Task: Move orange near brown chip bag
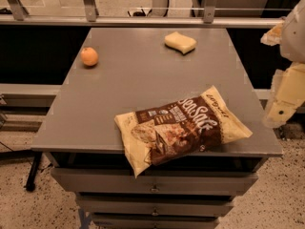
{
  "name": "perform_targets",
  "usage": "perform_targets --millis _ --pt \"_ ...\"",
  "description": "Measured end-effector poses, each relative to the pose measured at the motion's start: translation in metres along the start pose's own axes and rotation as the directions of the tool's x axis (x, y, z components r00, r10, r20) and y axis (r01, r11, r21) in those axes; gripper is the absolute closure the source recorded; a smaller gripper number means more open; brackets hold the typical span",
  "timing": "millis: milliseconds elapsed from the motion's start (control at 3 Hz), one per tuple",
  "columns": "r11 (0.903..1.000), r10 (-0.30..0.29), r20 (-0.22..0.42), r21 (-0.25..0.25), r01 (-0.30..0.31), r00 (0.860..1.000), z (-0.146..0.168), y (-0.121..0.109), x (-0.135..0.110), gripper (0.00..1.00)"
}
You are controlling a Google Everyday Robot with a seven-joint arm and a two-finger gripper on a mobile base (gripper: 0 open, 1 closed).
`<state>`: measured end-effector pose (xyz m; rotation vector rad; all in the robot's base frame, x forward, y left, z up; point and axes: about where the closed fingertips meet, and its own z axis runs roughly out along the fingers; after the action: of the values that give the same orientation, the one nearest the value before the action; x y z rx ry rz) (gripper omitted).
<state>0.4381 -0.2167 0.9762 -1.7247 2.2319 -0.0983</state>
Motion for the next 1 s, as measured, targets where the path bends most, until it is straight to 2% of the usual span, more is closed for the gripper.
perform_targets --millis 333,667,1000 --pt "1.0000 0.000 0.000 0.000 0.000 1.000 0.000 0.000 0.000 0.00" --pt "0.9992 -0.034 0.107 -0.019 0.036 0.994 0.020 -0.015 -0.046 0.00" --pt "0.9949 -0.062 0.339 -0.053 0.085 0.939 0.062 -0.041 -0.167 0.00"
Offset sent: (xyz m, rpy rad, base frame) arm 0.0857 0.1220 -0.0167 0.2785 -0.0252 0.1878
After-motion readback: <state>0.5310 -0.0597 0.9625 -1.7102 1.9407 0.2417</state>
